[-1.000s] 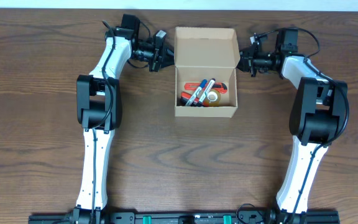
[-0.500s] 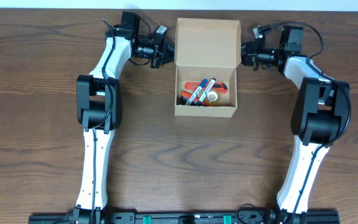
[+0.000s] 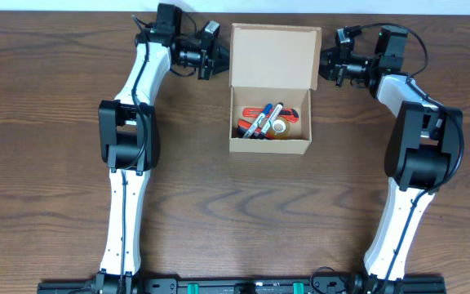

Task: Pack container
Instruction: 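Push the lid flap over with both grippers to close the box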

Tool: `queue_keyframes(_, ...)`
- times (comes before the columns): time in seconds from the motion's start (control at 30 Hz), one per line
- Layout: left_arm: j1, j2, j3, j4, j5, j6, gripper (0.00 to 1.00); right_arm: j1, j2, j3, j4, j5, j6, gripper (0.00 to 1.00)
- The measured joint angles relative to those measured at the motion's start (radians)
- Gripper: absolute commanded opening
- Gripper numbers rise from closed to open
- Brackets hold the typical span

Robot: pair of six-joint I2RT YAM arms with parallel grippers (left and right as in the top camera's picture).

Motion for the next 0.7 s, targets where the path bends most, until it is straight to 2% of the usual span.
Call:
queue_keyframes(0.33,0.0,-0.009,0.107,-0.137,0.006,0.021,0.06,0.045,-0.008,0.0,0.002,-0.045,0.046,0.02)
queue_keyframes(0.7,0.0,-0.106,0.108,-0.545,-0.088,0.27,0.06,0.052,-0.165,0.0,-0.039,-0.067,0.089,0.01)
